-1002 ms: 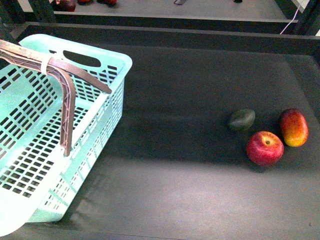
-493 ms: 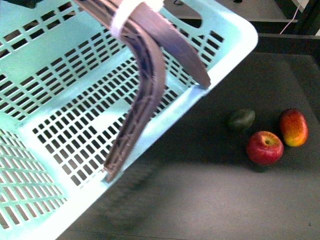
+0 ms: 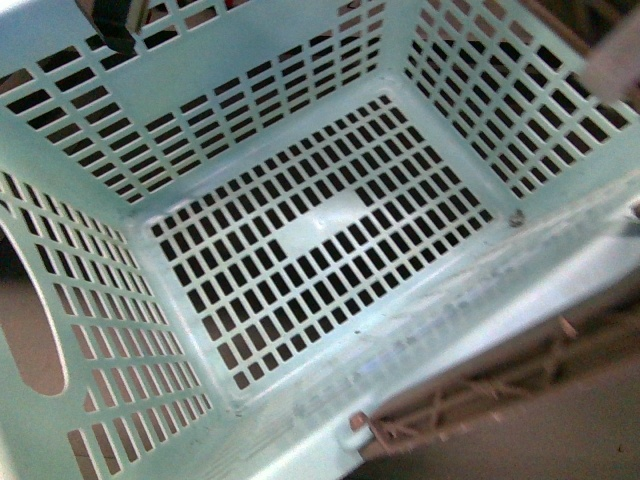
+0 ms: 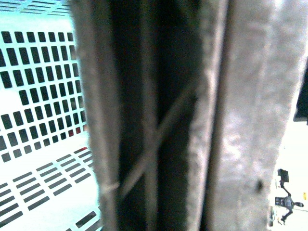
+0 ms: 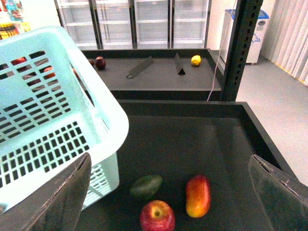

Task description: Pick apple with right arm and hold basket with left

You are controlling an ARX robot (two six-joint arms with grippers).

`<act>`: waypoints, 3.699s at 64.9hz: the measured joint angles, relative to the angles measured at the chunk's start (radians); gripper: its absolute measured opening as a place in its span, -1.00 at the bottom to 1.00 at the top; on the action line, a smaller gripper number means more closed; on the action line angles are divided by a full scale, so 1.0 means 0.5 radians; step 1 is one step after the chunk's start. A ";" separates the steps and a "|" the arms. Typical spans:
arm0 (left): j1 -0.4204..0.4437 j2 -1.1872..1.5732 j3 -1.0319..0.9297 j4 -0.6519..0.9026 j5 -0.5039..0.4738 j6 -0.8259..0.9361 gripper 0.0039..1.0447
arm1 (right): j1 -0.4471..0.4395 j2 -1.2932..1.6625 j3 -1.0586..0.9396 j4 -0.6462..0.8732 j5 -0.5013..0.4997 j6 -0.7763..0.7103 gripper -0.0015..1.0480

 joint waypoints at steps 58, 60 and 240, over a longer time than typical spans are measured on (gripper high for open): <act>-0.007 -0.024 -0.001 0.001 -0.031 0.058 -0.74 | -0.108 0.900 0.256 -0.484 0.352 -0.225 0.83; -0.006 -0.024 -0.001 0.001 -0.032 0.057 -0.74 | -0.111 1.024 0.251 -0.425 0.283 -0.190 0.83; -0.007 -0.024 -0.001 0.001 -0.025 0.058 -0.74 | 0.030 4.942 2.019 0.883 -0.056 -0.168 0.65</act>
